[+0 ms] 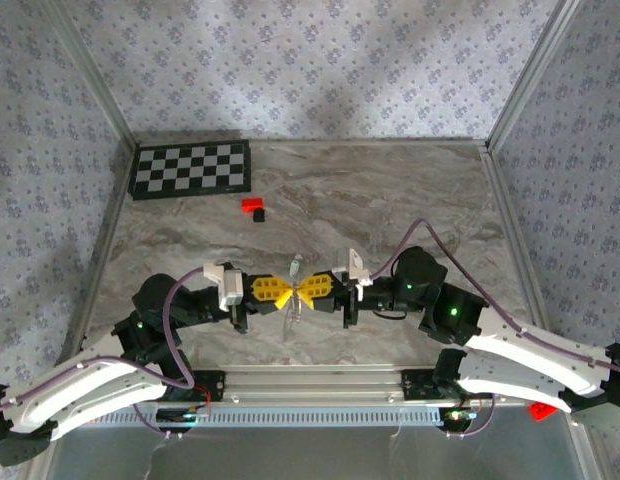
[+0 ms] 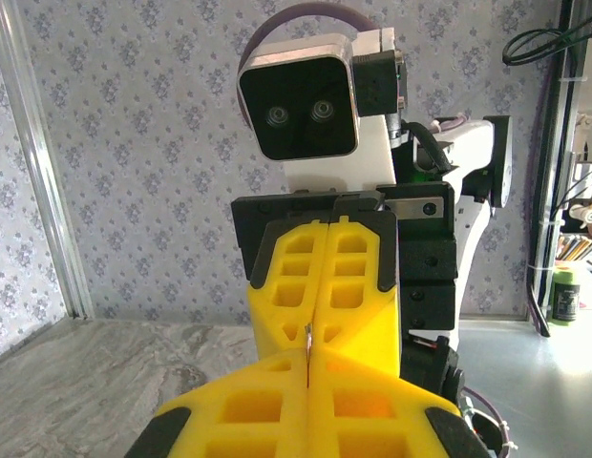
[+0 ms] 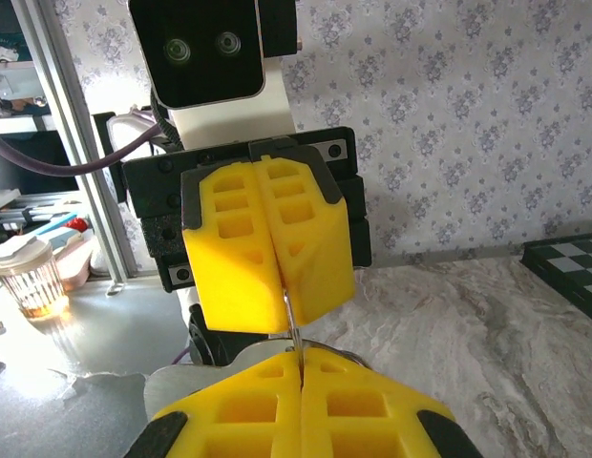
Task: Put the keys on the keyring
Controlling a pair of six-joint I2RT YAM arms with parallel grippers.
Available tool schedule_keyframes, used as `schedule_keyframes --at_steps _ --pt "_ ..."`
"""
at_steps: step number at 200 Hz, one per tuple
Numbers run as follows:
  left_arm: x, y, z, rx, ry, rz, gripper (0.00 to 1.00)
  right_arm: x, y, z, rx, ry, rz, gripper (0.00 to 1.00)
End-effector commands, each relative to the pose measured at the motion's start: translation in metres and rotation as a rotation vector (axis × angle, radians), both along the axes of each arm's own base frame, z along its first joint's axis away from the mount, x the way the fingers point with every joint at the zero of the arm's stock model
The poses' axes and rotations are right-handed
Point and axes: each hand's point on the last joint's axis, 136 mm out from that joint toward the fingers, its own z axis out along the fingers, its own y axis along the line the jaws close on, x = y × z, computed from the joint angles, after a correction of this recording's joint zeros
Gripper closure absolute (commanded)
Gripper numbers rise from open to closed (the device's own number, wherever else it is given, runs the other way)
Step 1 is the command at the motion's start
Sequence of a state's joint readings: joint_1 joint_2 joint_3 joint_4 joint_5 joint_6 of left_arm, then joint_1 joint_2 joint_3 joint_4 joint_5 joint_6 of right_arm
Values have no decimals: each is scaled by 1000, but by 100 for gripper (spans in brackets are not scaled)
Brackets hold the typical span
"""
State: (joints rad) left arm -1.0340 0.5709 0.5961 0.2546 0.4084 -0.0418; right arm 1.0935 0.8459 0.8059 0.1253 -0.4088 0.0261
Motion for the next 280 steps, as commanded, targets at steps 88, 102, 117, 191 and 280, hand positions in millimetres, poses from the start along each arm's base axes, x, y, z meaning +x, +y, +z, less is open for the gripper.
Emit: schedule_keyframes --at_steps 88,102,117,191,280 --pt "-10 7 25 -41 -55 -30 100 3 5 26 69 -3 9 91" --pt "-10 7 25 -39 -57 -27 100 4 4 25 69 -2 3 90" --pt "-10 8 26 -44 -58 -27 100 2 4 26 65 3 10 87" --pt "-9 11 24 -39 -57 -9 100 3 0 24 56 7 -7 85" --pt "4 20 8 105 -38 92 63 2 -13 16 -119 -114 -25 100"
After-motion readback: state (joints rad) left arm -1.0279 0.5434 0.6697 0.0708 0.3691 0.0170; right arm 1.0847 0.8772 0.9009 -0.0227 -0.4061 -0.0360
